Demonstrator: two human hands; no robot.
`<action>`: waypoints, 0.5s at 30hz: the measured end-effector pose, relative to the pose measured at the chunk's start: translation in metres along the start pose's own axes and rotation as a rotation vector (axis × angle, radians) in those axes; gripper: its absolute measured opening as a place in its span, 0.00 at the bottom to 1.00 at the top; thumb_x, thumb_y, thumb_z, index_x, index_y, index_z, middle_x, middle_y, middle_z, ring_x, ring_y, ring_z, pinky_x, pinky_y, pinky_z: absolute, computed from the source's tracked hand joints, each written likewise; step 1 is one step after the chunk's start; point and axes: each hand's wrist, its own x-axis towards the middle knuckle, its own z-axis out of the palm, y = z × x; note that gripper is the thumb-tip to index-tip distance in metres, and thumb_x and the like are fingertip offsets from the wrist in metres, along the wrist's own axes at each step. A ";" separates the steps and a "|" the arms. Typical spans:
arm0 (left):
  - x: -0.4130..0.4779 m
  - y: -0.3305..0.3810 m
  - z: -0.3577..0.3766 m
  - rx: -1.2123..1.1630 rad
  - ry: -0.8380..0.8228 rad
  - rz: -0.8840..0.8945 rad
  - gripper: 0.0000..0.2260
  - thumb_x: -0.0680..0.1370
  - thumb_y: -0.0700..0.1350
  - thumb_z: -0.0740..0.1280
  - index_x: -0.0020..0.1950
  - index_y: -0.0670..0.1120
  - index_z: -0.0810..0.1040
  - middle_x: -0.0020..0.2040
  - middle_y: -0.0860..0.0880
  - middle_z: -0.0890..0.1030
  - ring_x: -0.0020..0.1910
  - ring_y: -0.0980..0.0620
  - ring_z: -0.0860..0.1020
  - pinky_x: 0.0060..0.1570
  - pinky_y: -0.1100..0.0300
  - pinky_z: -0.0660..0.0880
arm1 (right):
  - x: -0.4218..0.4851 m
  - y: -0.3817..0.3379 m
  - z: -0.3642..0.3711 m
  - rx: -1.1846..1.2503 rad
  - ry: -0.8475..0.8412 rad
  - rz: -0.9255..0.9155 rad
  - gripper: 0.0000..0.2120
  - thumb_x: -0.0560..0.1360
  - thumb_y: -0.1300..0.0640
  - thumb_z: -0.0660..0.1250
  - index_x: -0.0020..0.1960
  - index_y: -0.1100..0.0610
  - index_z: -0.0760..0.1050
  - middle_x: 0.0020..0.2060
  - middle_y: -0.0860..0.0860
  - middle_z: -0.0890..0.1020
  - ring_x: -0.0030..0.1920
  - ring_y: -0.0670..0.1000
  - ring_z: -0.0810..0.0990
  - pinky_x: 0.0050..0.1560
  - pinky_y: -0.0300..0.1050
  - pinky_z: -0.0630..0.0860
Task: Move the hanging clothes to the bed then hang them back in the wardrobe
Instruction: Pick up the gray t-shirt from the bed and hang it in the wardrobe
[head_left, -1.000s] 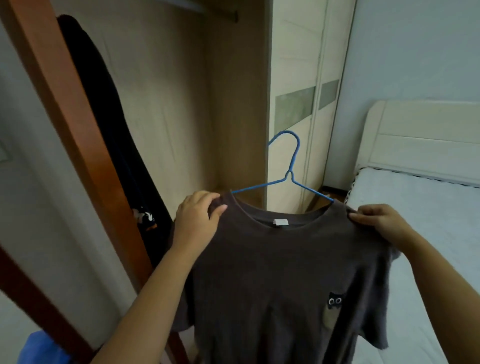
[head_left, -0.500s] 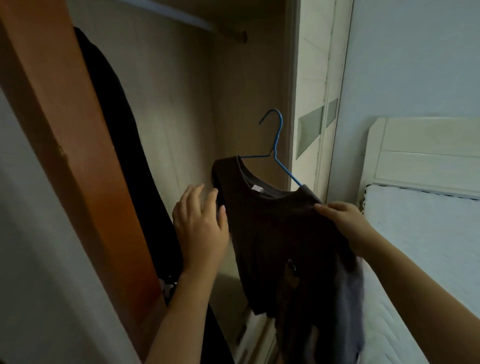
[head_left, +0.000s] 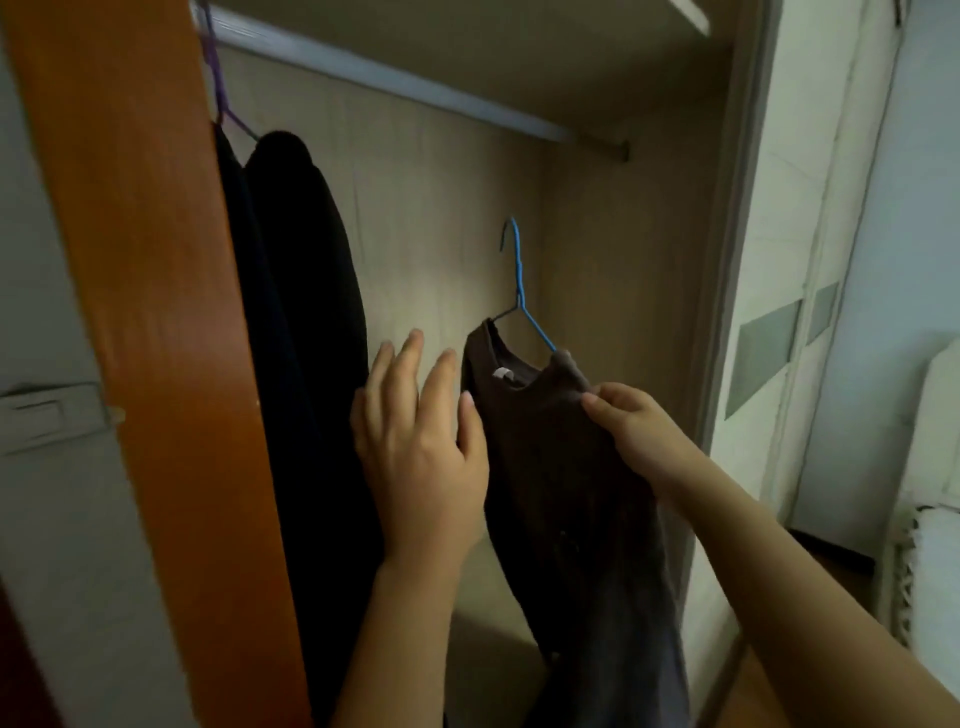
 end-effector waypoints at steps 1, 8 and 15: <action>0.008 -0.001 0.003 0.023 0.034 -0.003 0.15 0.75 0.44 0.61 0.59 0.44 0.76 0.64 0.43 0.75 0.67 0.46 0.65 0.63 0.47 0.64 | 0.013 -0.001 -0.001 0.005 -0.012 -0.026 0.09 0.78 0.57 0.59 0.46 0.63 0.74 0.39 0.60 0.74 0.41 0.55 0.72 0.44 0.50 0.68; 0.069 -0.003 0.021 0.220 0.243 -0.016 0.17 0.74 0.44 0.62 0.63 0.45 0.73 0.70 0.43 0.68 0.70 0.44 0.62 0.64 0.41 0.62 | 0.088 -0.018 -0.009 0.082 -0.145 -0.214 0.10 0.77 0.57 0.60 0.39 0.59 0.72 0.36 0.59 0.72 0.37 0.55 0.69 0.41 0.49 0.64; 0.102 -0.019 0.019 0.364 0.201 -0.159 0.27 0.74 0.41 0.66 0.71 0.47 0.63 0.74 0.39 0.60 0.72 0.38 0.58 0.65 0.40 0.61 | 0.128 -0.057 0.017 0.205 -0.194 -0.367 0.13 0.78 0.56 0.59 0.35 0.55 0.71 0.30 0.52 0.73 0.31 0.49 0.70 0.35 0.44 0.66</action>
